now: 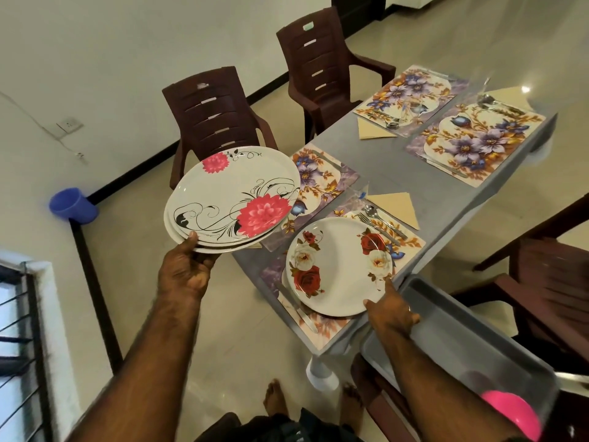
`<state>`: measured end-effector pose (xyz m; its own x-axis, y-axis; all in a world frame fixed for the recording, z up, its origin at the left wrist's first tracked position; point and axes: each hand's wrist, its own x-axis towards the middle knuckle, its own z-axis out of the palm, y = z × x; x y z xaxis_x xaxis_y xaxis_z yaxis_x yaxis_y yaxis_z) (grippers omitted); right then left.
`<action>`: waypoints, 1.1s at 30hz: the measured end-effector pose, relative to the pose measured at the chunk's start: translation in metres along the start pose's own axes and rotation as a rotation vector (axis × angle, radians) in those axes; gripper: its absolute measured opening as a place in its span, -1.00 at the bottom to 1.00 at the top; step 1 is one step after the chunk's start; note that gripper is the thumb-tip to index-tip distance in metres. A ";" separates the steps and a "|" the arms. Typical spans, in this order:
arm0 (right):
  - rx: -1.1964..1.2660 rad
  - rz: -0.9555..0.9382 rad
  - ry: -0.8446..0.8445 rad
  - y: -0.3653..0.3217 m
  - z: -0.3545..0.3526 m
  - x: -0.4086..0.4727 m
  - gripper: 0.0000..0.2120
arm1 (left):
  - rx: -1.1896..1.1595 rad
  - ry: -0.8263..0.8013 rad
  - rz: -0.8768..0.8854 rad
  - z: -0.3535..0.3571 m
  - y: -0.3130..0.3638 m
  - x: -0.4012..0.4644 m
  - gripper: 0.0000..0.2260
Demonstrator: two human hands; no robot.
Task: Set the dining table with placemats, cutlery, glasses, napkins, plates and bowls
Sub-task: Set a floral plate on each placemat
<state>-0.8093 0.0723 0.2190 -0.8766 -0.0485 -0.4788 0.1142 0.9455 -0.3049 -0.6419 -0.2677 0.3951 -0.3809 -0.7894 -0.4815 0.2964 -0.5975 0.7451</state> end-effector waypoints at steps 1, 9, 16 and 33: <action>-0.023 -0.006 0.001 -0.001 0.001 -0.001 -0.22 | 0.003 -0.002 -0.003 0.001 0.000 0.000 -0.73; -0.133 -0.010 0.079 -0.007 -0.001 -0.008 -0.25 | 0.050 -0.044 -0.041 -0.003 0.009 0.017 -0.81; 0.216 -0.235 0.245 -0.103 -0.013 -0.031 -0.47 | 0.046 -0.115 -0.112 -0.019 0.028 0.062 -0.81; 0.530 -0.209 -0.072 -0.429 -0.069 -0.016 -0.83 | 0.243 -0.333 -0.200 -0.070 0.161 0.224 -0.76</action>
<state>-0.8761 -0.3104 0.4142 -0.8739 -0.2566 -0.4129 0.1767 0.6235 -0.7616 -0.6180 -0.5503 0.3753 -0.6825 -0.5498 -0.4816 -0.0105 -0.6515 0.7586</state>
